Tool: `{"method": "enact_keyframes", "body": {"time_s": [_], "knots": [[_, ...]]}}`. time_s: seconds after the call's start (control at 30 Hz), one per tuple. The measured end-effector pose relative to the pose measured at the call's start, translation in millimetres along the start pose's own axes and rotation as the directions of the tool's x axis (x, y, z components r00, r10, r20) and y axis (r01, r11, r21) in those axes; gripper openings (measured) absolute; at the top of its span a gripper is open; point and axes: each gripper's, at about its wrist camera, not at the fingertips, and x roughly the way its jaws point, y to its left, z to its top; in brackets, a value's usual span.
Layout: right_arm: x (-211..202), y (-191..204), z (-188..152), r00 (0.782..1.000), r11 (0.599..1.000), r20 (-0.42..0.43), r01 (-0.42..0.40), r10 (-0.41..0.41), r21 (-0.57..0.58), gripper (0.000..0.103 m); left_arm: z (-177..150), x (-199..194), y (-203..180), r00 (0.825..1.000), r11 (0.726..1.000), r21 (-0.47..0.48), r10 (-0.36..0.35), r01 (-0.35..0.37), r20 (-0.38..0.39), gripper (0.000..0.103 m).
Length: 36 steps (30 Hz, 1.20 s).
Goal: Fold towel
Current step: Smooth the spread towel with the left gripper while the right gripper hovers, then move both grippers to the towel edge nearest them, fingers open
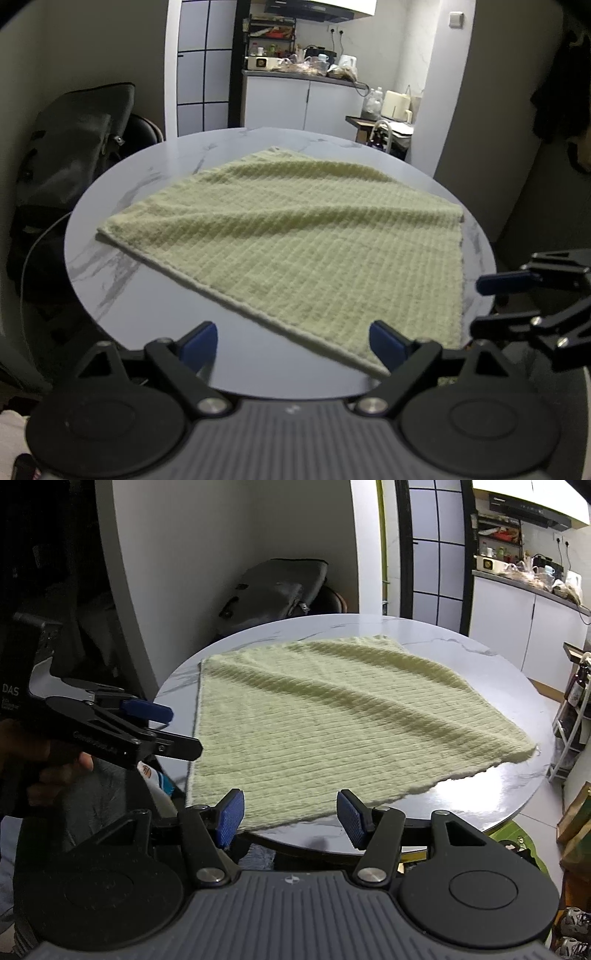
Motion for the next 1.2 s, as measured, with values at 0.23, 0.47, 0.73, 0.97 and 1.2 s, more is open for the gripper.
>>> {"method": "enact_keyframes", "body": {"time_s": [0.23, 0.47, 0.73, 0.97, 1.2], "knots": [[2, -14, 4, 1.000, 0.999, -0.003, 0.026, -0.026, 0.032, 0.070, 8, 4, 8, 1.000, 1.000, -0.021, 0.009, -0.009, 0.004, 0.094], [2, -22, 14, 0.999, 0.999, 0.011, 0.041, -0.042, 0.016, 0.079, 13, 10, 16, 0.999, 0.998, -0.040, 0.039, -0.039, -0.008, 0.094], [8, -35, 28, 0.998, 0.998, 0.018, 0.059, -0.059, 0.006, 0.080, 18, 14, 30, 0.998, 0.996, -0.068, 0.065, -0.066, -0.015, 0.094], [15, -45, 38, 0.997, 0.998, 0.025, 0.069, -0.069, -0.005, 0.080, 22, 15, 37, 0.996, 0.993, -0.081, 0.082, -0.084, -0.020, 0.094], [22, -54, 53, 0.997, 0.997, 0.025, 0.071, -0.071, -0.014, 0.080, 26, 18, 46, 0.995, 0.990, -0.094, 0.101, -0.103, -0.022, 0.094]]}}
